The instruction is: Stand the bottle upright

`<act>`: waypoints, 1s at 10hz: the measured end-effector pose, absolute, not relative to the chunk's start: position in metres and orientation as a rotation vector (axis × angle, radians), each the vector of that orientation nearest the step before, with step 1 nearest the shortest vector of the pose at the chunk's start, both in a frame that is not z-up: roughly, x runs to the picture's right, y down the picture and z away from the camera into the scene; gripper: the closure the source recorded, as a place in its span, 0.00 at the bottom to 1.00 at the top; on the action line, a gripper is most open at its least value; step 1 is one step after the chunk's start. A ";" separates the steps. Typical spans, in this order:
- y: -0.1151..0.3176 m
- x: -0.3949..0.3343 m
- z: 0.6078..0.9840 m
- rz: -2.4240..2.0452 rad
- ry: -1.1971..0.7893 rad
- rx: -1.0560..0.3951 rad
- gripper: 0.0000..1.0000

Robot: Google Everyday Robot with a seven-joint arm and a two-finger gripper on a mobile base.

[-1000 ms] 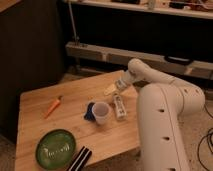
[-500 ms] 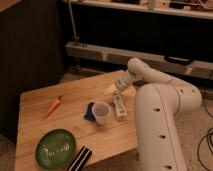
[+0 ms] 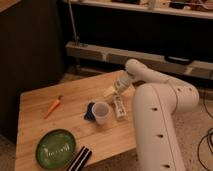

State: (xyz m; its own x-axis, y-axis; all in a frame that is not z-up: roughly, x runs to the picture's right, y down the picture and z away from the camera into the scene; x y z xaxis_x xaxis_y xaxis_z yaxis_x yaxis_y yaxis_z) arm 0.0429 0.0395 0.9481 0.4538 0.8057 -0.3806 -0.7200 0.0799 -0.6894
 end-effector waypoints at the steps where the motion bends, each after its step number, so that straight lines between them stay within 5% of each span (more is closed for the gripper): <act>1: 0.039 0.045 0.948 1.145 -0.105 -0.953 0.20; 5: 0.044 0.047 0.950 1.135 -0.087 -0.948 0.24; 10: 0.043 0.048 0.952 1.140 -0.075 -0.913 0.68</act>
State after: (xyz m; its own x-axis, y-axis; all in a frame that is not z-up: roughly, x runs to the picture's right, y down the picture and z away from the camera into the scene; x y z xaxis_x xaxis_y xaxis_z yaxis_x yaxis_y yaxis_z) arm 0.0484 0.0431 0.9519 0.4561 0.8033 -0.3831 -0.7463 0.1108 -0.6563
